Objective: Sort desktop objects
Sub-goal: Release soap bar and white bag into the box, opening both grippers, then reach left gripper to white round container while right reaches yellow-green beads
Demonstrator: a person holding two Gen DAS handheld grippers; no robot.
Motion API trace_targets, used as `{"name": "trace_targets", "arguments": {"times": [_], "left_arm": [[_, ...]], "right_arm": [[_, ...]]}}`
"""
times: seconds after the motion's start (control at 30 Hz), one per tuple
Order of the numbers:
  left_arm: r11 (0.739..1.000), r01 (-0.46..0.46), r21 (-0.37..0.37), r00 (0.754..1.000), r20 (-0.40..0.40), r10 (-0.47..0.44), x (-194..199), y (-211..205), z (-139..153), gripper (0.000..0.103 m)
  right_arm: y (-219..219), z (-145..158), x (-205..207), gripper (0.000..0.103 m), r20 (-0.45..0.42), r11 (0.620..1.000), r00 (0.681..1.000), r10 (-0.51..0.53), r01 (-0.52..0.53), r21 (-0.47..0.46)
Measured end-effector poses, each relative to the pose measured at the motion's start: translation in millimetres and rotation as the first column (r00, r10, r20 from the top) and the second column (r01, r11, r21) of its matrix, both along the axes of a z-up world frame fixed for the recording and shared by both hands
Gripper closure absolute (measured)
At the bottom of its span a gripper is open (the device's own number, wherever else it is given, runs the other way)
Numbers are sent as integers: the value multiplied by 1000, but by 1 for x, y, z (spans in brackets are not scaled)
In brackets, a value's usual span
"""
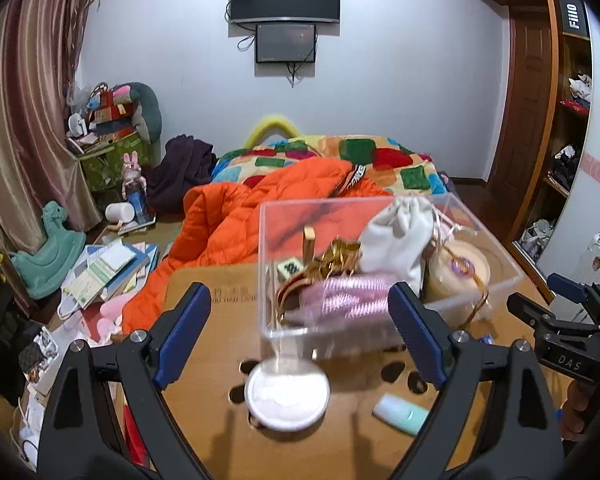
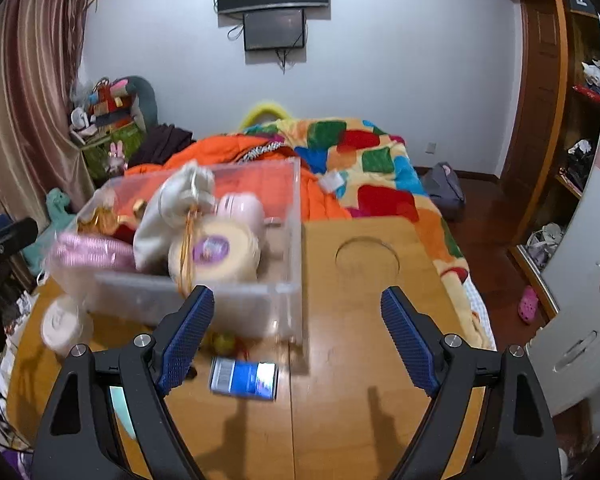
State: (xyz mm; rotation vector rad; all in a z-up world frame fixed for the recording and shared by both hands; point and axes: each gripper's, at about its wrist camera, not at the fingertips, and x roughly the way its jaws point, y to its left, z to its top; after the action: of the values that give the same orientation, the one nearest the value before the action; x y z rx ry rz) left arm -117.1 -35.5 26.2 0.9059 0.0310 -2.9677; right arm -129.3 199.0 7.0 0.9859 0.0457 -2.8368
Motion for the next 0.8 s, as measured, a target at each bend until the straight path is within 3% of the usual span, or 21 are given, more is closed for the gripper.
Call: {"name": "trace_targets", "arguments": {"times": [0.33,0.5,0.8], "left_arm": [[1000,-21,13,997,71,20,20,-11,-40,12],[999,-29,29,993,119,25,22,-18,-63,12],[996,-48,70,980,194,33,12,-21,-96,12]], "right_arm": [[-1,-28,4,20,80,999,997,-14,17,-38],[-14,-45,-2,20,145,996,989,38,-27,-80],[-33,-51,-17,20,168,993,982,82,-66,-100]]}}
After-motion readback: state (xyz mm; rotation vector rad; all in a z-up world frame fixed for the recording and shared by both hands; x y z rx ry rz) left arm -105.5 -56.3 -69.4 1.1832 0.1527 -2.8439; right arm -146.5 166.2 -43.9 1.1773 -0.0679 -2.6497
